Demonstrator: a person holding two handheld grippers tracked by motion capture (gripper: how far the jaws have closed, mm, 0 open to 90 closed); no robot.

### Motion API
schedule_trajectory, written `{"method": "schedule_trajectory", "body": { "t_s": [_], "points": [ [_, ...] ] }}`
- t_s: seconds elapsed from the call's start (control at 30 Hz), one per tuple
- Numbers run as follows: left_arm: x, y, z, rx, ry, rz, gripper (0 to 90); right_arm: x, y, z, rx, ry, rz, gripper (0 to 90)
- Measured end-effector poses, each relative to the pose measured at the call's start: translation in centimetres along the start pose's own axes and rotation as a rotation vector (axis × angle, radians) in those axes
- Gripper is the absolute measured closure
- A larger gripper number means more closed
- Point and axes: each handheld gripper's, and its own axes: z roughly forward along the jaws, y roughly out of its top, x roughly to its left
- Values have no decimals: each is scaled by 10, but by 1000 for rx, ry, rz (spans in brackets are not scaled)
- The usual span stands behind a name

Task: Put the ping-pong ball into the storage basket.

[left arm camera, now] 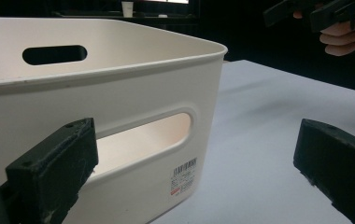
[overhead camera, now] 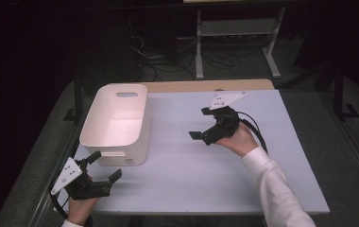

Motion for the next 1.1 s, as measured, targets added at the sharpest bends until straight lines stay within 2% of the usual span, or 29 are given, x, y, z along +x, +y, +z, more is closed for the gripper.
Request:
{"method": "schedule_trajectory", "body": {
  "t_s": [0.33, 0.5, 0.83, 1.1],
  "points": [
    [0, 0, 0, 0, -3, 1, 0, -4, -16, -15, -41, -28, 30, 0],
    [0, 0, 0, -2, -5, 2, 0, -4, -22, -22, -38, -40, 30, 0],
    [0, 0, 0, -1, -5, 4, 0, -3, -35, -34, -77, -80, 38, 0],
    [-1, 0, 0, -3, -7, 4, 0, -2, -45, -43, -100, -85, 60, 0]
  ]
}}
